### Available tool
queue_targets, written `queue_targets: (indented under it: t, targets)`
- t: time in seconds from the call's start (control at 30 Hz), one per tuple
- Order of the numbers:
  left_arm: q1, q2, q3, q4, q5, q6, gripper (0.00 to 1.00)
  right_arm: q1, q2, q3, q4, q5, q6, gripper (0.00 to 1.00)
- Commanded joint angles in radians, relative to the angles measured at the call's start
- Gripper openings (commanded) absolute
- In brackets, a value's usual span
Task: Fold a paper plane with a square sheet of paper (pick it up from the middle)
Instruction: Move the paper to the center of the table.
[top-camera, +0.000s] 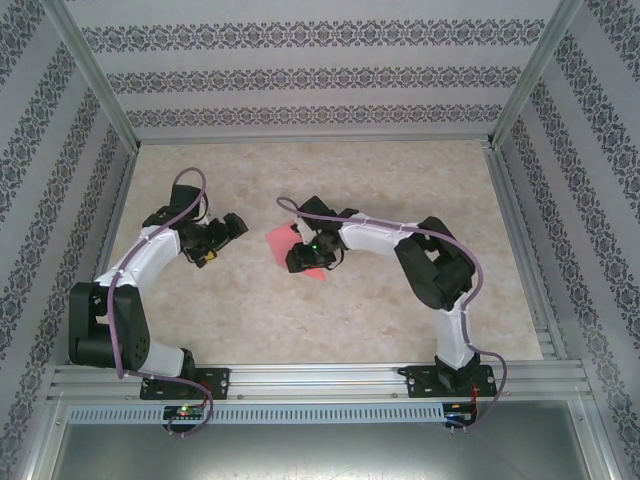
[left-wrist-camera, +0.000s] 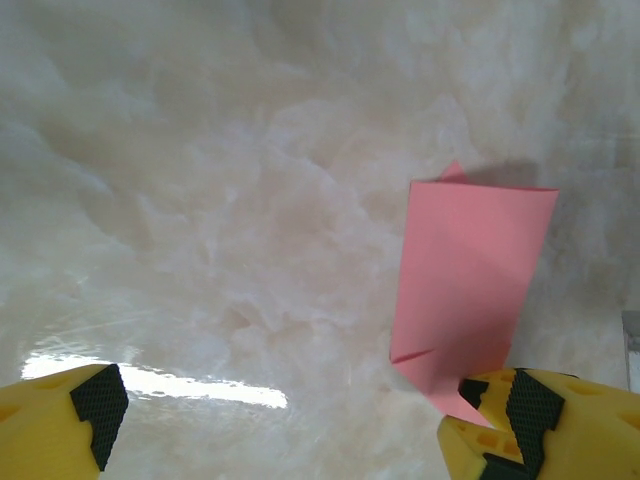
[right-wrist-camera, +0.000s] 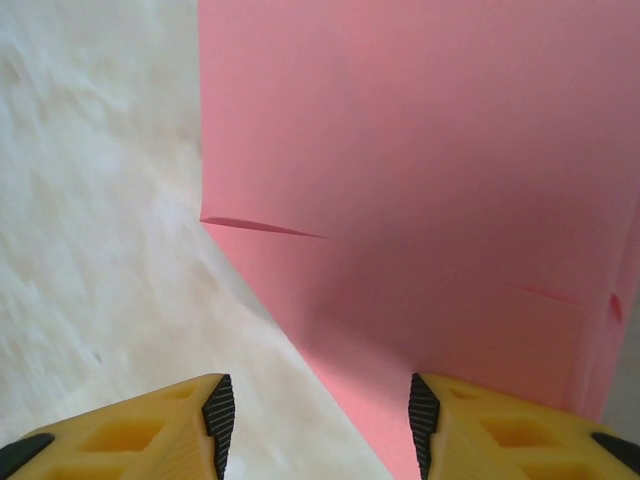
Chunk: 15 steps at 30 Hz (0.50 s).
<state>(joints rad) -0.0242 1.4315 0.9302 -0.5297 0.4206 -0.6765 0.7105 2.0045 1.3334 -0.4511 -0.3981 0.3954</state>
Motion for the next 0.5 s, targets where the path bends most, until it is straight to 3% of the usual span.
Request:
queue_targets:
  t: [0.0,0.2,0.47]
  targets:
    - [0.003,-0.012,-0.044,0.116,0.090,-0.057,1.00,-0.015,-0.133,-0.058,-0.018,-0.025,-0.020,0.53]
    - [-0.031,-0.017,-0.075,0.160,0.111,-0.095,1.00,-0.019,-0.178,-0.126,0.145,0.017,0.201,0.50]
    - [-0.076,0.010,-0.107,0.215,0.148,-0.143,0.99,-0.027,-0.055,-0.059,0.200,0.016,0.244,0.47]
